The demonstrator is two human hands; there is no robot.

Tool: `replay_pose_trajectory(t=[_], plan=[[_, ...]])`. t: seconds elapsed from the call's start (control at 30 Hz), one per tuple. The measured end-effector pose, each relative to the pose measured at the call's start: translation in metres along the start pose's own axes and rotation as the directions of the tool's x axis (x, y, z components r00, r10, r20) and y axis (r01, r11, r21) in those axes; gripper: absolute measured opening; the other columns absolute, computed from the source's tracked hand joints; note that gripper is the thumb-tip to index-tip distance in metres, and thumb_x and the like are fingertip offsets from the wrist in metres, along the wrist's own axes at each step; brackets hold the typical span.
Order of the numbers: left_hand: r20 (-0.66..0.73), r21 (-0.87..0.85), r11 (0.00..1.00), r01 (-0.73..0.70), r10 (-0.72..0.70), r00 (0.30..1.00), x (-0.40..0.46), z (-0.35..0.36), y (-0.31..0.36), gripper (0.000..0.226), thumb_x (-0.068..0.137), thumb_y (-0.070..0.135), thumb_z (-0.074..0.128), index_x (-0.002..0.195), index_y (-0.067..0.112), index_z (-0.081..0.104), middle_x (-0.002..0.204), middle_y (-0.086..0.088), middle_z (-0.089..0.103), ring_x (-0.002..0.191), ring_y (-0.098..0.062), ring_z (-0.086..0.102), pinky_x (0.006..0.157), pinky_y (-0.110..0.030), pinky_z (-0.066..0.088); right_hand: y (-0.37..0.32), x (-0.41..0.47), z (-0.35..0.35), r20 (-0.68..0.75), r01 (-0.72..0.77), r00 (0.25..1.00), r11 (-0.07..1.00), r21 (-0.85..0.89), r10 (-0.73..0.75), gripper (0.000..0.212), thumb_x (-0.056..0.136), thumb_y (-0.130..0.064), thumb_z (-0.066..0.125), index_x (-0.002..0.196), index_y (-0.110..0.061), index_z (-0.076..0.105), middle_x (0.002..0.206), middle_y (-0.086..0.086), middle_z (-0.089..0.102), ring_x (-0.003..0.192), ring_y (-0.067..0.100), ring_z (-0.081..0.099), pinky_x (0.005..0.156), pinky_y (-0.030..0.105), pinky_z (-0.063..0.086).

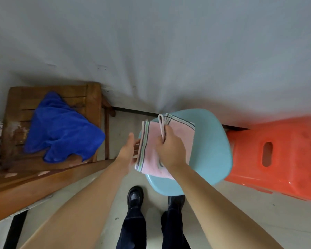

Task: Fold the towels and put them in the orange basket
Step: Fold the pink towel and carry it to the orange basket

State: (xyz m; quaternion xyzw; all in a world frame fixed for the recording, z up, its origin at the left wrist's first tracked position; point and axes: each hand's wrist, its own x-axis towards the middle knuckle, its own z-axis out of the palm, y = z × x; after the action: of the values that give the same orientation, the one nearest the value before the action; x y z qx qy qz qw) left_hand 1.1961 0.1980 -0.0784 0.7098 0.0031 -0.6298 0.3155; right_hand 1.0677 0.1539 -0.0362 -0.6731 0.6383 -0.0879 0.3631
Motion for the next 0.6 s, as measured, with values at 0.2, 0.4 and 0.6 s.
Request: replay_pose_trajectory(t=[0.2, 0.4, 0.6], plan=[[0.079, -0.097, 0.993, 0.063, -0.055, 0.995, 0.01, -0.009, 0.001, 0.064, 0.093, 0.065, 0.026, 0.106, 0.017, 0.065, 0.071, 0.0, 0.062, 0.071, -0.013, 0.056, 0.066, -0.026, 0.045, -0.017, 0.001, 0.06, 0.157, -0.03, 0.985, 0.971, -0.239, 0.069, 0.049, 0.096, -0.034, 0.04, 0.139, -0.013, 0.03, 0.107, 0.009, 0.063, 0.09, 0.028, 0.063, 0.061, 0.03, 0.037], [0.012, 0.217, 0.976, -0.016, 0.014, 1.0, 0.005, 0.0, 0.007, 0.056, 0.09, 0.062, 0.041, 0.11, 0.015, 0.065, 0.109, -0.007, 0.068, 0.103, -0.026, 0.062, 0.099, -0.038, 0.047, -0.015, -0.008, 0.029, 0.18, 0.069, 0.981, 0.997, 0.029, -0.074, 0.034, 0.098, -0.02, 0.037, 0.127, -0.019, 0.055, 0.107, 0.006, 0.068, 0.094, 0.026, 0.062, 0.078, 0.034, 0.046], [-0.069, 0.562, 0.811, -0.165, 0.244, 0.967, -0.001, 0.025, 0.012, 0.041, 0.097, 0.039, 0.045, 0.121, 0.007, 0.052, 0.105, -0.007, 0.057, 0.089, -0.023, 0.05, 0.077, -0.028, 0.038, 0.052, 0.006, -0.027, -0.104, -0.285, 0.927, 0.856, 0.431, 0.361, 0.032, 0.095, -0.018, 0.049, 0.127, -0.013, 0.049, 0.101, 0.005, 0.061, 0.088, 0.019, 0.056, 0.073, 0.026, 0.039]])
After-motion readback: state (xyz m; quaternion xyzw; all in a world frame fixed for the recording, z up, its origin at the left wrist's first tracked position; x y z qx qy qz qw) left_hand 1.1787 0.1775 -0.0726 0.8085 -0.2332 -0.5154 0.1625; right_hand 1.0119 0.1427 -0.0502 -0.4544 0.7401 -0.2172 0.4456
